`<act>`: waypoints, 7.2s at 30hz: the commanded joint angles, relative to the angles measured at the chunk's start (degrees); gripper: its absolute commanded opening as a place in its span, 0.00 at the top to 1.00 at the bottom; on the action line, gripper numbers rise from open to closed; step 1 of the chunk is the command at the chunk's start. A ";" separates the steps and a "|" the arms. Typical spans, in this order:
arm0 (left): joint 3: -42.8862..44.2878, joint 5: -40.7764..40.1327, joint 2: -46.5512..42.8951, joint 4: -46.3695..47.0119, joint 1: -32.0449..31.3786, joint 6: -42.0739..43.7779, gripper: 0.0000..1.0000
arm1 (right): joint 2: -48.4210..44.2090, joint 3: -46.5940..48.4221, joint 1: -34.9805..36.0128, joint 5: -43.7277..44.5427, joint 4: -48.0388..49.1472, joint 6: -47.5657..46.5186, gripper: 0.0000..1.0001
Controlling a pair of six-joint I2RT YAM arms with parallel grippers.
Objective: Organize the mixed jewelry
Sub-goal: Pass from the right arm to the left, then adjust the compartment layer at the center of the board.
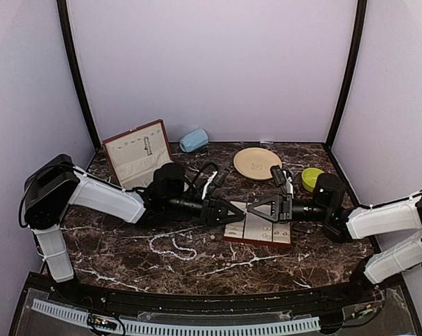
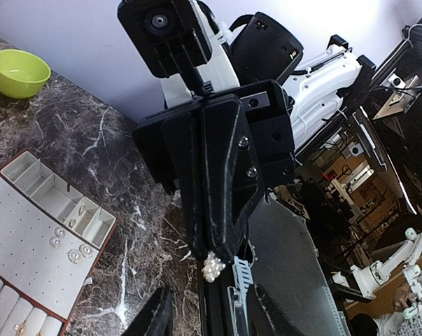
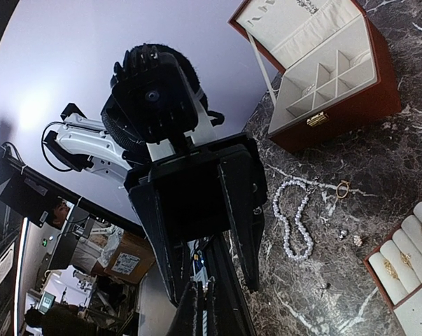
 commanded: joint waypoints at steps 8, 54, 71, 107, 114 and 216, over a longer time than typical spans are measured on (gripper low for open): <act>2.90 2.39 0.56 1.11 -0.37 -0.54 0.71 | 1.72 1.76 0.04 -2.86 1.74 -0.04 1.00; -1.30 -2.62 2.80 7.10 0.59 -4.43 1.00 | -3.66 -3.71 -2.74 9.69 1.85 0.65 0.59; 2.84 -9.52 4.97 -5.62 1.32 -5.04 1.00 | -8.54 9.95 -7.03 50.88 -64.75 -13.70 0.54; 0.92 -11.25 2.18 -9.72 1.31 -3.34 1.00 | 12.50 18.52 -1.11 54.52 -64.38 -23.71 0.90; 0.95 -11.74 2.36 -10.33 1.29 -2.64 1.00 | 11.96 18.67 -0.70 54.29 -64.25 -22.70 0.85; 11.55 -2.03 18.41 -13.35 -1.17 -15.94 1.00 | 5.86 3.54 6.63 23.84 -27.35 -15.52 0.71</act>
